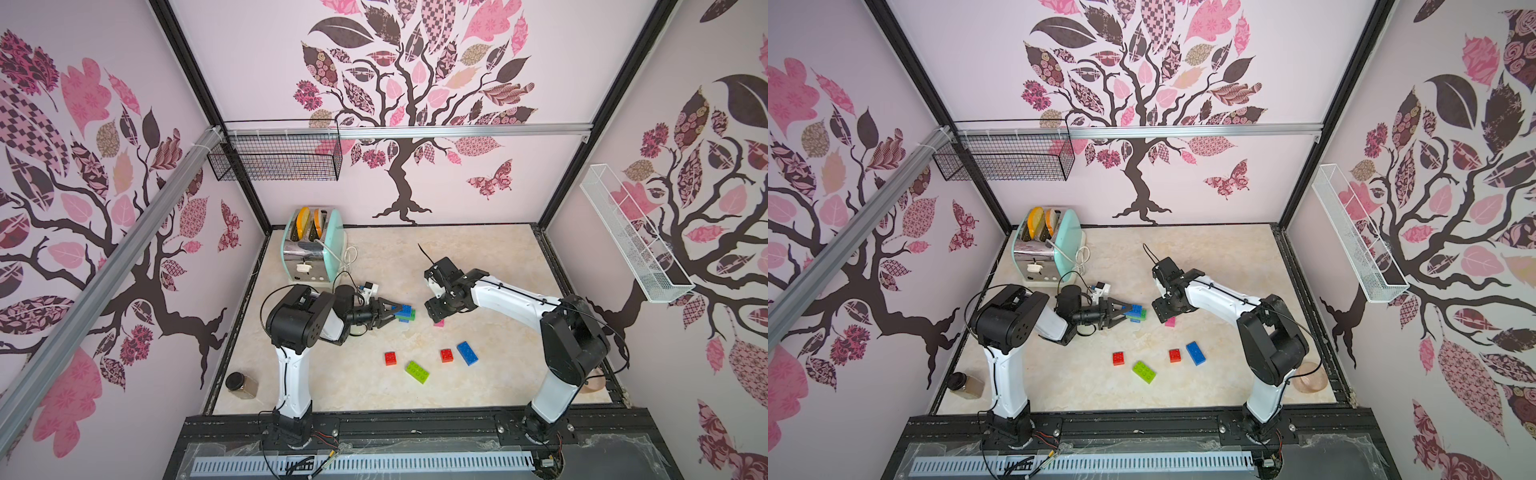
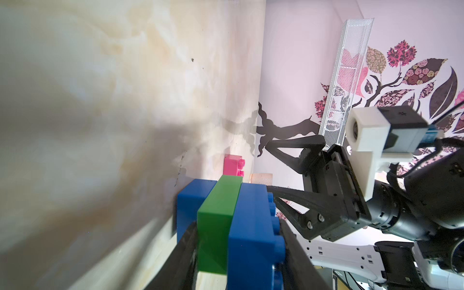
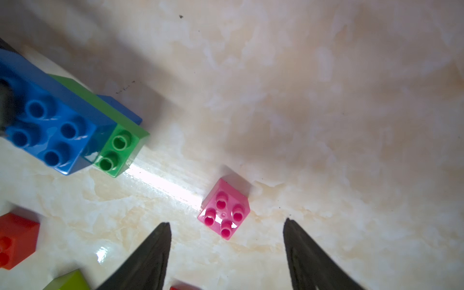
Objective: Assemble a heart with lego
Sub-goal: Pick up the lego brick from the center of the board.
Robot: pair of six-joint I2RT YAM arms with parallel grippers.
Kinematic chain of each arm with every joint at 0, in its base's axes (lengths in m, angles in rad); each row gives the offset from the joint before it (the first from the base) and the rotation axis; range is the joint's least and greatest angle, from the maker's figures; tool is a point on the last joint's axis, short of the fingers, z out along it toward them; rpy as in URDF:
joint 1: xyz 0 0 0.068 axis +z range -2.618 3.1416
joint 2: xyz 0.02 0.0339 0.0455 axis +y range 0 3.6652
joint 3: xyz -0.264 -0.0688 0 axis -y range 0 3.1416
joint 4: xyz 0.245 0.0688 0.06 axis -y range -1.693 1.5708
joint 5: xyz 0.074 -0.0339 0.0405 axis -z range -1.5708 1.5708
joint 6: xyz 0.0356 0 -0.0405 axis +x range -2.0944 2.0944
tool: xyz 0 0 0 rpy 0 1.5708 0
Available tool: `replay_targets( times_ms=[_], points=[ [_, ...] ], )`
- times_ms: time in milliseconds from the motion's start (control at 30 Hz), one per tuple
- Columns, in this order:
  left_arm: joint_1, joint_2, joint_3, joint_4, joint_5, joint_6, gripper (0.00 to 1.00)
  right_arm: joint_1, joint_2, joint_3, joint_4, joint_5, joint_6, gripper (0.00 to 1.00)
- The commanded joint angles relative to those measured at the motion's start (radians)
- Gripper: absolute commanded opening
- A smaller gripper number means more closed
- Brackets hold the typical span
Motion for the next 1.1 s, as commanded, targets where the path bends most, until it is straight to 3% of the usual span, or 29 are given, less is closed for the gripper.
replay_targets(
  times_ms=[0, 633, 767, 933, 1067],
  points=[
    [0.004, -0.017, -0.014, -0.013, -0.014, 0.019, 0.32, -0.003, 0.021, 0.005, -0.023, -0.006, 0.071, 0.7],
    [0.004, -0.007, -0.019, 0.033, -0.012, -0.012, 0.32, -0.003, 0.098, -0.056, 0.045, -0.035, 0.131, 0.52],
    [0.004, -0.007, -0.017, 0.031, -0.01, -0.014, 0.32, -0.002, 0.106, -0.063, 0.053, -0.048, 0.129, 0.41],
    [0.004, -0.007, -0.016, 0.03, -0.007, -0.011, 0.32, 0.004, 0.09, -0.052, 0.054, -0.045, 0.073, 0.34],
    [0.004, -0.002, -0.014, 0.026, -0.004, -0.004, 0.32, 0.002, 0.079, -0.001, 0.033, -0.052, -0.058, 0.31]
  ],
)
